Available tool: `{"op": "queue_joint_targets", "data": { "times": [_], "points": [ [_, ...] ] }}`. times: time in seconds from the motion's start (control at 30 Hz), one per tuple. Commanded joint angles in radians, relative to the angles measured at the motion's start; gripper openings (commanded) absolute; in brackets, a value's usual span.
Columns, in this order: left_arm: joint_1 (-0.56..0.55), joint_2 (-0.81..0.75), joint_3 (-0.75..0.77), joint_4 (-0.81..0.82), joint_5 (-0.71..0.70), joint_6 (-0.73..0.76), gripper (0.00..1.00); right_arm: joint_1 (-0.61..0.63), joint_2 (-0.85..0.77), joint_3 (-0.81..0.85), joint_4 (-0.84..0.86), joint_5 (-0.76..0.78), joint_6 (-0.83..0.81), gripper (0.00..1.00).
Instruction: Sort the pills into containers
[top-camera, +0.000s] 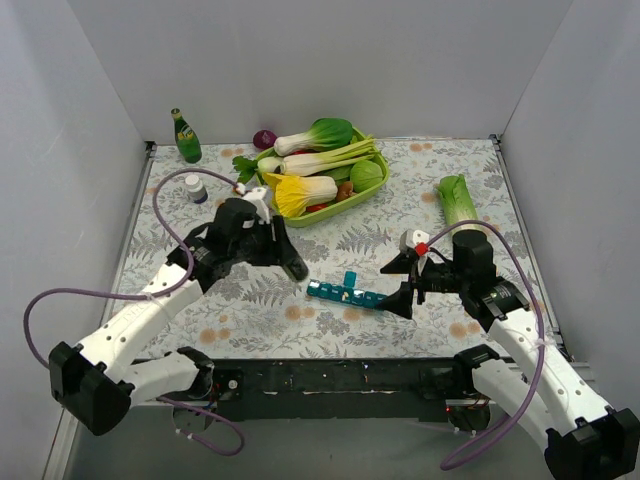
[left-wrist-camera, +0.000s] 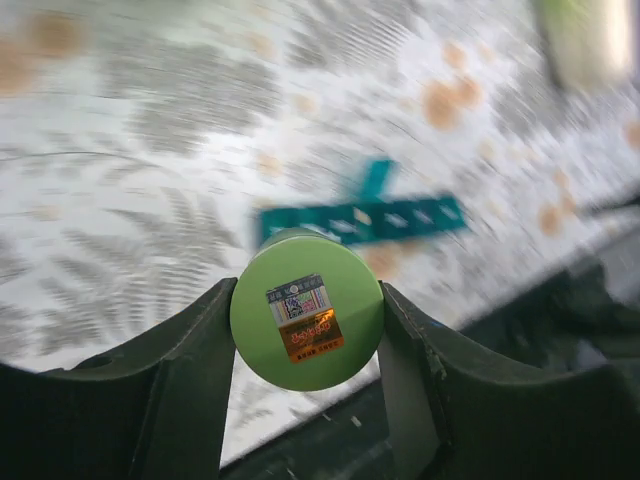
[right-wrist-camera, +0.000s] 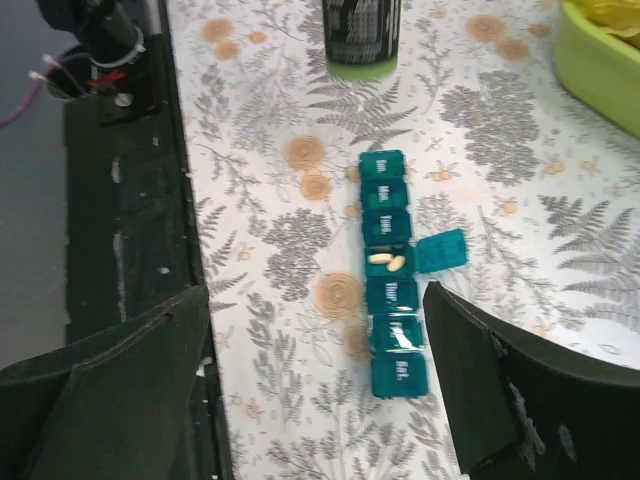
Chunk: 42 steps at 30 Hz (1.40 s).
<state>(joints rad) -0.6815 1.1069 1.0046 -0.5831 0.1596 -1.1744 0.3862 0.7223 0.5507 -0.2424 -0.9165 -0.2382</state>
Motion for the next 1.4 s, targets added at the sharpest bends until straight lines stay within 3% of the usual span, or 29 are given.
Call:
{"op": "queue_joint_targets", "data": {
  "times": [0.0,0.2,0.37,0.57,0.8,0.9,0.93,0.97,1.07,1.2,1.37],
  "points": [
    [0.24,-0.042,-0.041,-0.044,-0.268,0.074,0.0,-0.007,0.046,0.098,-0.107,0.109,-0.185,0.95],
    [0.545,0.019,-0.084,0.179,-0.414,0.153,0.0,-0.021,0.048,0.107,-0.146,0.149,-0.236,0.96],
    [0.722,0.25,-0.046,0.35,-0.448,0.211,0.0,-0.033,0.043,0.101,-0.169,0.142,-0.242,0.96],
    [0.781,0.459,0.048,0.433,-0.469,0.252,0.0,-0.059,0.014,0.084,-0.156,0.117,-0.225,0.96],
    [0.795,0.585,0.141,0.421,-0.453,0.263,0.0,-0.075,0.006,0.075,-0.169,0.108,-0.23,0.96],
    [0.797,0.619,0.19,0.372,-0.436,0.249,0.17,-0.078,0.02,0.078,-0.166,0.102,-0.225,0.96],
    [0.798,0.626,0.218,0.358,-0.436,0.239,0.28,-0.079,0.025,0.078,-0.166,0.103,-0.228,0.96],
    [0.8,0.624,0.227,0.345,-0.436,0.236,0.49,-0.079,0.032,0.08,-0.17,0.103,-0.231,0.96],
    [0.806,0.576,0.249,0.318,-0.424,0.219,0.73,-0.079,0.054,0.083,-0.184,0.104,-0.271,0.96],
    [0.807,0.489,0.272,0.257,-0.335,0.2,0.84,-0.079,0.109,0.098,-0.227,0.114,-0.404,0.96],
    [0.809,0.338,0.232,0.21,-0.215,0.194,0.89,-0.079,0.21,0.13,-0.198,0.14,-0.448,0.94]
  ]
}}
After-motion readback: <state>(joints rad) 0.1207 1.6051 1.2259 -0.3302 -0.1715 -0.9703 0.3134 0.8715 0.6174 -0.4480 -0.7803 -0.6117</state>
